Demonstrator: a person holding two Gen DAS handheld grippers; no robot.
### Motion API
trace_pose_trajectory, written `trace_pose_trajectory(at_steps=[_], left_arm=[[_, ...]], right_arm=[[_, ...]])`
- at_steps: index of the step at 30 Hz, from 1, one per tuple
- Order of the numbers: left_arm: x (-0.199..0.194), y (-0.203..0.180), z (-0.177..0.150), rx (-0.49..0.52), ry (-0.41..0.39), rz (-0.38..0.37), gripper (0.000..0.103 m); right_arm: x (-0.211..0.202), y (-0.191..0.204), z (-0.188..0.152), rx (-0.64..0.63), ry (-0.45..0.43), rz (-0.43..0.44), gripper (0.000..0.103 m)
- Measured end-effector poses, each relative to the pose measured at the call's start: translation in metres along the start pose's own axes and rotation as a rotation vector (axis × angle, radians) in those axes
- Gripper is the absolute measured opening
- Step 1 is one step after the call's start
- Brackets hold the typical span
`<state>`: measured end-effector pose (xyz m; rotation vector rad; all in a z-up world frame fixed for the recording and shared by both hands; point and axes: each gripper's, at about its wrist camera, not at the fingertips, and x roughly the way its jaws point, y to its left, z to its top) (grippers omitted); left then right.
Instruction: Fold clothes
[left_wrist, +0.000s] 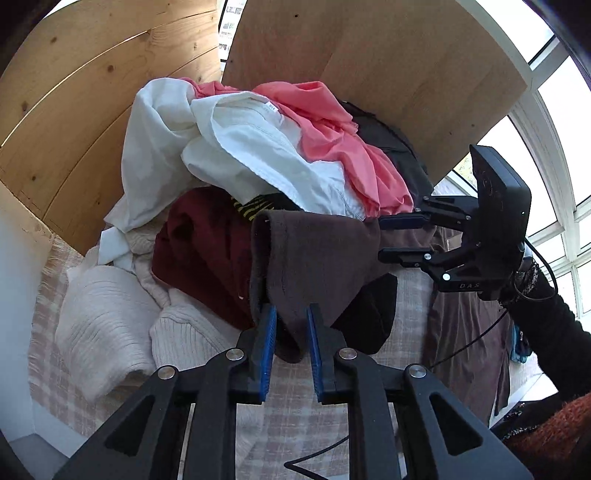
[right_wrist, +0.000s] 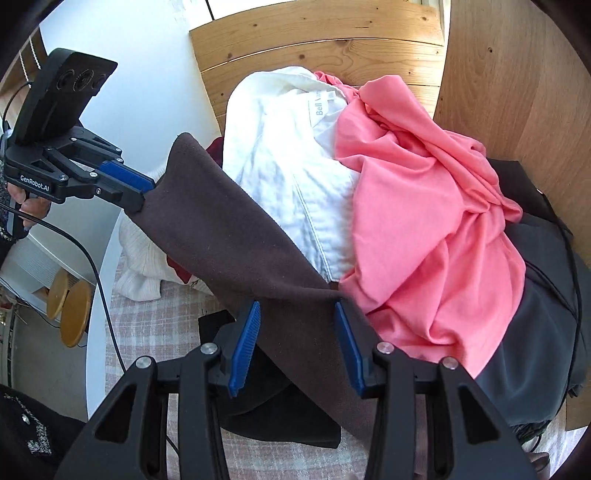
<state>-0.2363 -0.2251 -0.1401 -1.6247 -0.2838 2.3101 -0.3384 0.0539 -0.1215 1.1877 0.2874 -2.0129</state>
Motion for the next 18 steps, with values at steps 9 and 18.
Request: trace_pose_trajectory(at_steps=[9,18], left_arm=[[0.023,0.000,0.006,-0.010,0.040,-0.005,0.029],[-0.003,-0.014,0.020,0.025,-0.084,-0.047,0.006]], right_arm=[[-0.005,-0.005,-0.003,0.011,0.000,0.001,0.041],[-0.019,-0.021,-0.004,0.060,-0.033,-0.007,0.041]])
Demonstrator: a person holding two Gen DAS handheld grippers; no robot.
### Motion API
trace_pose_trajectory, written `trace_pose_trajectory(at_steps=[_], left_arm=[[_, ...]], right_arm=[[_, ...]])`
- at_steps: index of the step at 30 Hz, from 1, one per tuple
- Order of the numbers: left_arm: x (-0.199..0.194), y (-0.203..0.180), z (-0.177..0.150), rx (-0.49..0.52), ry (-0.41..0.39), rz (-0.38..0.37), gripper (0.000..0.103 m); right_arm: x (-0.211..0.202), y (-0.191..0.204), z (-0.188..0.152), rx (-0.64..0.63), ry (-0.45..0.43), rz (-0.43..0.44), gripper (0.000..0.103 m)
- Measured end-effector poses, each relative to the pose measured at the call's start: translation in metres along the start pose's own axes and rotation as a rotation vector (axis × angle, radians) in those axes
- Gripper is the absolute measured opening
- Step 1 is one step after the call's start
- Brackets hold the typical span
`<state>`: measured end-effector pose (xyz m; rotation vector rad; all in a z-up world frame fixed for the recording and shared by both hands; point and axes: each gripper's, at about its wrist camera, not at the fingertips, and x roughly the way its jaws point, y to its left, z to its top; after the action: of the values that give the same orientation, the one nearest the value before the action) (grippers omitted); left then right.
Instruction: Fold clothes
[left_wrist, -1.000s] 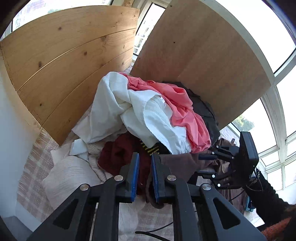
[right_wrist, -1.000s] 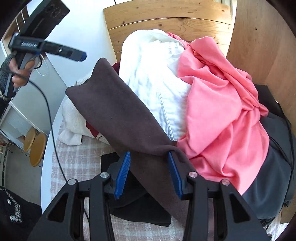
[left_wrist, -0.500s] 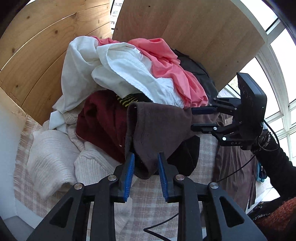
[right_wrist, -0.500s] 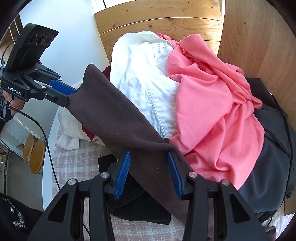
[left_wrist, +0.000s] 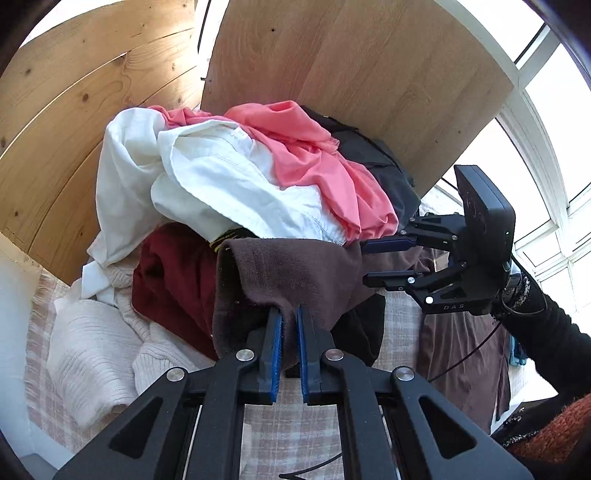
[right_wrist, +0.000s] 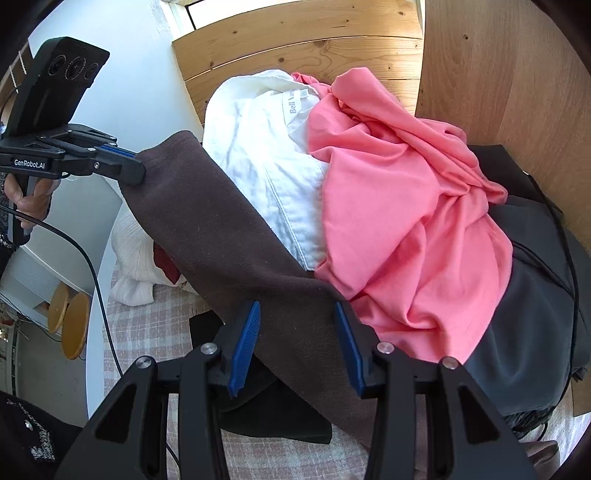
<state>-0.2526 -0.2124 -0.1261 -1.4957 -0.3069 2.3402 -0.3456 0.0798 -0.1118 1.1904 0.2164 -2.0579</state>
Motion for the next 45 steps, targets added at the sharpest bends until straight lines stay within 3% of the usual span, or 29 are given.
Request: trace_pose_trajectory(at_steps=[3,8,13,19,24,29,31,32,36,40,45], left_arm=[[-0.008,0.003,0.006,-0.011,-0.042,-0.018,0.005],[-0.009,0.010,0.031,-0.009,-0.085,0.010,0.004],[0.005,0.029,0.052,-0.030,-0.066,0.082,0.002],[0.002,0.022,0.053,0.005,-0.027,0.065,0.002],[-0.021,0.024,0.034,0.053,-0.029,0.110,0.011],[-0.030,0.044,0.017,-0.008,-0.054,0.112,0.011],[-0.032,0.051,0.012,-0.032,-0.065,0.104,0.011],[-0.032,0.054,0.009,-0.043,-0.069,0.098,0.011],[-0.031,0.055,0.002,-0.046,-0.075,0.070,0.012],[-0.028,0.050,-0.005,-0.013,-0.070,0.023,0.019],[-0.016,0.052,-0.007,-0.005,-0.048,-0.013,0.020]], right_arm=[[-0.007,0.001,0.004,-0.006,-0.016,-0.003,0.041],[-0.021,0.016,0.014,-0.007,-0.078,0.092,0.041],[-0.003,0.051,0.040,-0.044,-0.102,0.141,0.041],[0.022,0.070,0.053,-0.067,-0.061,0.117,0.041],[0.019,0.084,0.061,-0.100,-0.074,0.112,0.041],[0.032,0.109,0.077,-0.220,-0.035,0.019,0.041],[0.044,0.110,0.081,-0.237,0.019,0.007,0.029],[0.045,0.109,0.081,-0.241,0.027,-0.002,0.003],[0.021,0.095,0.077,-0.198,-0.006,0.060,0.002],[-0.005,0.093,0.071,-0.208,-0.045,0.040,0.002],[-0.024,0.083,0.062,-0.193,-0.060,0.024,0.002]])
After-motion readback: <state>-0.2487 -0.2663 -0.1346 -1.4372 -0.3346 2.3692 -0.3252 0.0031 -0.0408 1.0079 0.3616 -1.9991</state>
